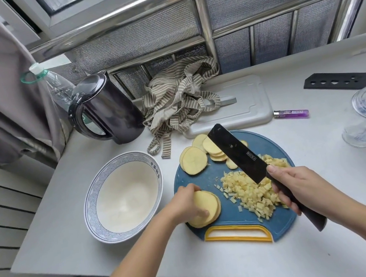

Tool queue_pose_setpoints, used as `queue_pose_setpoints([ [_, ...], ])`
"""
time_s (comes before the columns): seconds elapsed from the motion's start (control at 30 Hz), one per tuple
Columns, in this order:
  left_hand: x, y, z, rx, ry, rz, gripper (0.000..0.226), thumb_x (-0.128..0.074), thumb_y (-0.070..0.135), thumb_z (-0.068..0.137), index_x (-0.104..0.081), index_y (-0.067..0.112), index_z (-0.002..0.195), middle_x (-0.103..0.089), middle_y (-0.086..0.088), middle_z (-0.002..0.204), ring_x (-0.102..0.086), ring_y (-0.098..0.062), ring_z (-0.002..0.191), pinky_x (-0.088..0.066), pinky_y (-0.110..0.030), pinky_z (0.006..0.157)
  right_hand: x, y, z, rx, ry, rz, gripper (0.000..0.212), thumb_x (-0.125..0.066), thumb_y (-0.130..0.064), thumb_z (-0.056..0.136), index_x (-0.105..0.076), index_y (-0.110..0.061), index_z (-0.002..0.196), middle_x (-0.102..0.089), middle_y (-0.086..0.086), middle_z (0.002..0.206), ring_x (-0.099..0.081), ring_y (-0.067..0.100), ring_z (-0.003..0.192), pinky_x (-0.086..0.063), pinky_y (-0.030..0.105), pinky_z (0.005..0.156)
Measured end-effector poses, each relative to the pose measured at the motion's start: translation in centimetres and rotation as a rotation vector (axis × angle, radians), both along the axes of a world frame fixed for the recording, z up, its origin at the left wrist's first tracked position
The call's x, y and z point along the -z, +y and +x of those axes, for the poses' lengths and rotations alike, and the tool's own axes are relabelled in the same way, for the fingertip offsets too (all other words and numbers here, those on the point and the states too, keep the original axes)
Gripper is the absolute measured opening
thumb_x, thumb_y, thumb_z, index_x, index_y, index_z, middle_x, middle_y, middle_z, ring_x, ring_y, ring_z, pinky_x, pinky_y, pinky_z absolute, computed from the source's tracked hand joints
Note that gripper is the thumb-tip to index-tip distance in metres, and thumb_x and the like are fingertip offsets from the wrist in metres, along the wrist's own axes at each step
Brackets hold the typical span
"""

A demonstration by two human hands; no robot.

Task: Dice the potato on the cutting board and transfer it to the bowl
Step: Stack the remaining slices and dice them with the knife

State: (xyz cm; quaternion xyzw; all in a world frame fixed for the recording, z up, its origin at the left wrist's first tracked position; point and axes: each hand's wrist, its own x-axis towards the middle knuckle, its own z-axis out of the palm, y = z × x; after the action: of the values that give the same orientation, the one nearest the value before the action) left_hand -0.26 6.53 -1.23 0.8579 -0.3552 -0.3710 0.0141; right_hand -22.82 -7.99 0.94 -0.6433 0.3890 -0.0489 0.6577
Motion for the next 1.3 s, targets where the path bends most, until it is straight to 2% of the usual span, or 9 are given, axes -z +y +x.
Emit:
queue_pose_setpoints([
  [0.23,0.0,-0.2,0.3,-0.074,0.039,0.038,0.078,-0.080,0.036,0.076,-0.039,0.017,0.140,-0.044,-0.003,0.138,-0.048,-0.021,0.121,-0.044,-0.030,0.094,-0.1,0.1,-0.3,-0.004,0.000,-0.009,0.051,-0.046,-0.047,0.095,-0.055,-0.003,0.072,-0.049,0.010,0.049,-0.042,0.021,0.040,-0.037,0.026,0.041],
  [0.4,1.3,1.3,0.2,-0.732,0.358,-0.205,0.053,-0.075,0.023,0.084,-0.047,0.004,0.125,-0.058,-0.010,0.115,-0.058,-0.026,0.105,-0.049,-0.037,0.083,-0.2,0.3,-0.4,-0.011,0.003,-0.013,0.050,-0.045,-0.046,0.096,-0.055,-0.003,0.071,-0.050,0.010,0.049,-0.042,0.021,0.040,-0.038,0.026,0.041],
  [0.53,2.0,1.8,-1.7,-1.196,0.531,-0.438,0.041,-0.057,0.017,0.097,-0.044,-0.005,0.129,-0.056,-0.023,0.125,-0.062,-0.034,0.105,-0.057,-0.039,0.070,0.3,2.3,-0.4,-0.119,0.069,-0.073,0.049,-0.042,-0.044,0.099,-0.056,-0.006,0.071,-0.054,0.003,0.048,-0.047,0.017,0.040,-0.042,0.027,0.043],
  [0.63,1.9,2.6,-2.9,-1.039,0.426,-0.303,0.031,-0.057,0.027,0.097,-0.051,0.000,0.113,-0.063,-0.021,0.111,-0.068,-0.027,0.083,-0.059,-0.030,0.059,1.3,4.3,-0.3,-0.214,0.184,-0.243,0.048,-0.039,-0.044,0.100,-0.057,-0.010,0.071,-0.057,0.000,0.051,-0.051,0.011,0.043,-0.043,0.025,0.047],
  [0.73,2.0,3.8,-3.5,-0.658,0.136,-0.170,0.043,-0.059,0.050,0.089,-0.057,0.008,0.095,-0.070,-0.012,0.086,-0.071,-0.025,0.076,-0.059,-0.035,0.073,2.7,5.9,-0.4,-0.299,0.281,-0.484,0.045,-0.032,-0.050,0.100,-0.054,-0.020,0.075,-0.059,-0.003,0.065,-0.058,0.014,0.064,-0.043,0.030,0.064],
  [0.83,2.0,4.4,-3.7,-0.380,-0.080,-0.192,0.090,-0.072,0.060,0.074,-0.035,0.010,0.139,-0.047,-0.007,0.131,-0.053,-0.024,0.120,-0.042,-0.032,0.099,3.7,7.3,-0.1,-0.354,0.341,-0.594,0.041,-0.024,-0.053,0.100,-0.050,-0.024,0.087,-0.059,-0.004,0.078,-0.060,0.018,0.079,-0.045,0.032,0.071],
  [0.93,2.4,4.1,-4.0,-0.163,-0.139,-0.159,0.113,-0.080,0.051,0.070,-0.013,0.009,0.151,-0.027,-0.007,0.143,-0.043,-0.024,0.129,-0.034,-0.026,0.104,4.4,8.4,0.5,-0.373,0.384,-0.642,0.040,-0.020,-0.054,0.099,-0.046,-0.024,0.091,-0.054,-0.005,0.079,-0.058,0.021,0.078,-0.041,0.033,0.068],
  [1.2,2.6,3.3,-4.7,-0.248,-0.169,-0.161,0.085,-0.087,0.041,0.065,-0.037,0.010,0.128,-0.036,-0.007,0.122,-0.058,-0.027,0.106,-0.048,-0.033,0.091,5.5,10.5,1.8,-0.429,0.416,-0.713,0.045,-0.005,-0.056,0.094,-0.034,-0.022,0.092,-0.044,-0.006,0.072,-0.051,0.023,0.074,-0.029,0.029,0.051],
  [1.3,3.1,3.4,-5.2,-0.293,-0.180,-0.198,0.080,-0.086,0.037,0.068,-0.037,0.009,0.124,-0.034,-0.006,0.117,-0.058,-0.026,0.104,-0.047,-0.031,0.090,5.4,10.1,2.1,-0.438,0.430,-0.754,0.035,-0.017,-0.051,0.101,-0.033,-0.021,0.092,-0.047,-0.003,0.075,-0.051,0.024,0.075,-0.027,0.031,0.050],
])
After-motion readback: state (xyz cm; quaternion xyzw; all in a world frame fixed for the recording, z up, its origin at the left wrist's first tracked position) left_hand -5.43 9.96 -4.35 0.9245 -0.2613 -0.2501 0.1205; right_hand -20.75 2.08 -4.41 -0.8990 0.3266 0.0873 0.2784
